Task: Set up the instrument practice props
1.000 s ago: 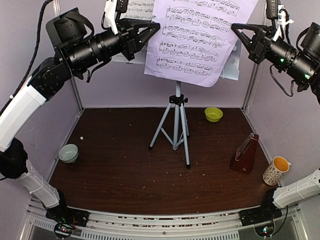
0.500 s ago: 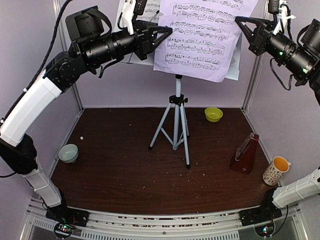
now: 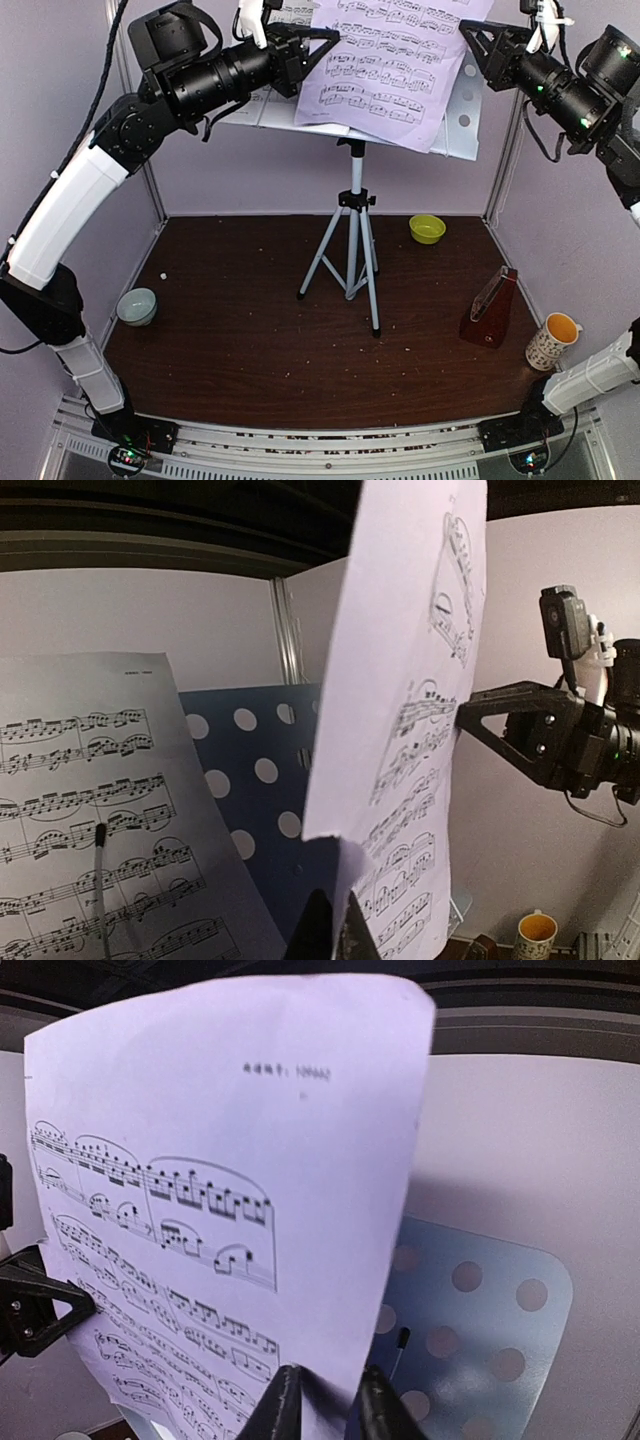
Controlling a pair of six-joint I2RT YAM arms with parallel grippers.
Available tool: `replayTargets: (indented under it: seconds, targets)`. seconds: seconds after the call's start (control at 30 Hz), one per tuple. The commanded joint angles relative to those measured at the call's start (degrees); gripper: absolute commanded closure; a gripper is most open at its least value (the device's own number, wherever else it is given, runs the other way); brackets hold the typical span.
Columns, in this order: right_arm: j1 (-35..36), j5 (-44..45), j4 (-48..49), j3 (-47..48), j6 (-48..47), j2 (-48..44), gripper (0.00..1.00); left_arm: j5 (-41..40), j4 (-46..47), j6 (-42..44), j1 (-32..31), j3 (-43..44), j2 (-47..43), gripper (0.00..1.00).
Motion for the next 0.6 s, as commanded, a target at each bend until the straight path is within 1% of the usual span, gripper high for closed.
replayTargets:
  seconds: [0.0, 0.07, 0.2, 0.3, 0.4, 0.57]
  targets:
    - [-0.66, 7.13, 2.62, 1.45, 1.08, 0.95, 0.68, -7.02, 1.96, -3.61, 1.42, 3.25, 0.49, 1.0]
    - [-0.75, 8.67, 2.77, 0.98, 1.26, 1.12, 0.62, -9.5, 1.12, -4.45, 1.87, 3.52, 0.25, 1.0]
    - [-0.87, 10.85, 2.71, -0.39, 1.19, 1.14, 0.58, -12.16, 0.4, -5.65, 2.23, 3.6, -0.17, 1.0]
    - [-0.99, 12.22, 3.13, -2.2, 1.61, 1.01, 0.54, -12.39, -0.15, -6.09, 2.22, 3.98, -0.17, 1.0]
    - [-1.14, 11.97, 3.4, -4.55, 2.9, 0.75, 0.45, -11.26, -0.4, -6.32, 2.17, 4.13, -0.34, 1.0]
    - [-1.28, 10.84, 2.05, -6.53, 7.99, 1.25, 0.38, -10.6, -0.4, -6.48, 2.04, 4.06, -0.34, 1.0]
